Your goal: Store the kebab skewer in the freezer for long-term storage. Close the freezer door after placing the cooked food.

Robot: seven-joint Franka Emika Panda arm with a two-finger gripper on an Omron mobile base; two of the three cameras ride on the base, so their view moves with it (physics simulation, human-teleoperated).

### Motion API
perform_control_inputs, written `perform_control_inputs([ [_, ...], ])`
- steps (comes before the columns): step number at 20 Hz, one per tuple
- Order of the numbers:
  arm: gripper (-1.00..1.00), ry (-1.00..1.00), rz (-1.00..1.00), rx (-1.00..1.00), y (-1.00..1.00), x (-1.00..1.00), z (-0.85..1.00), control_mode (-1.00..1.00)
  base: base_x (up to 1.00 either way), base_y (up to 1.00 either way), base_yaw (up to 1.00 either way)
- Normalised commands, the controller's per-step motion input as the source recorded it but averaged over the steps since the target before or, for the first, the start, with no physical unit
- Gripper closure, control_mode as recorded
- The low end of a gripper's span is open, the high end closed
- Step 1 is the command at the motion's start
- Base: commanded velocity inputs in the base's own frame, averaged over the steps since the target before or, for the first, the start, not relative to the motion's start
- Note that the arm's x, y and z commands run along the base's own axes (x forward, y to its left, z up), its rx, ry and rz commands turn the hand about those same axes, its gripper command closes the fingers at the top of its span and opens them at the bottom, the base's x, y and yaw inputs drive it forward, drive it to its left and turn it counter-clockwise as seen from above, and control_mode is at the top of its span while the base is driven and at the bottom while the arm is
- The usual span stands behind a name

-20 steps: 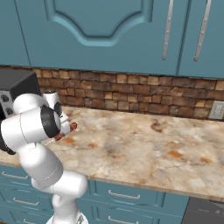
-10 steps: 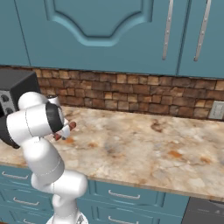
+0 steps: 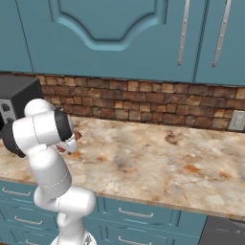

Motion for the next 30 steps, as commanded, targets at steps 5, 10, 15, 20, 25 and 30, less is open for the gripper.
perform_control_inputs([
  [5,1.00,0.00,0.00,0.00,0.00,0.00,-0.15,-1.00,0.00,0.00,0.00],
  [10,1.00,0.00,0.00,0.00,-0.05,0.00,0.00,-1.00,0.00,0.00,0.00],
  [15,1.00,0.01,0.04,0.00,-0.80,-0.36,0.23,-1.00,0.00,0.00,0.00],
  [20,1.00,0.00,0.20,0.00,-0.92,-0.58,0.32,-1.00,0.00,0.00,0.00],
  [25,1.00,-0.04,0.30,0.00,-0.90,-0.58,0.34,-1.00,0.00,0.00,0.00],
  [30,1.00,0.00,0.31,0.00,-0.66,-0.37,0.64,-1.00,0.00,0.00,0.00],
])
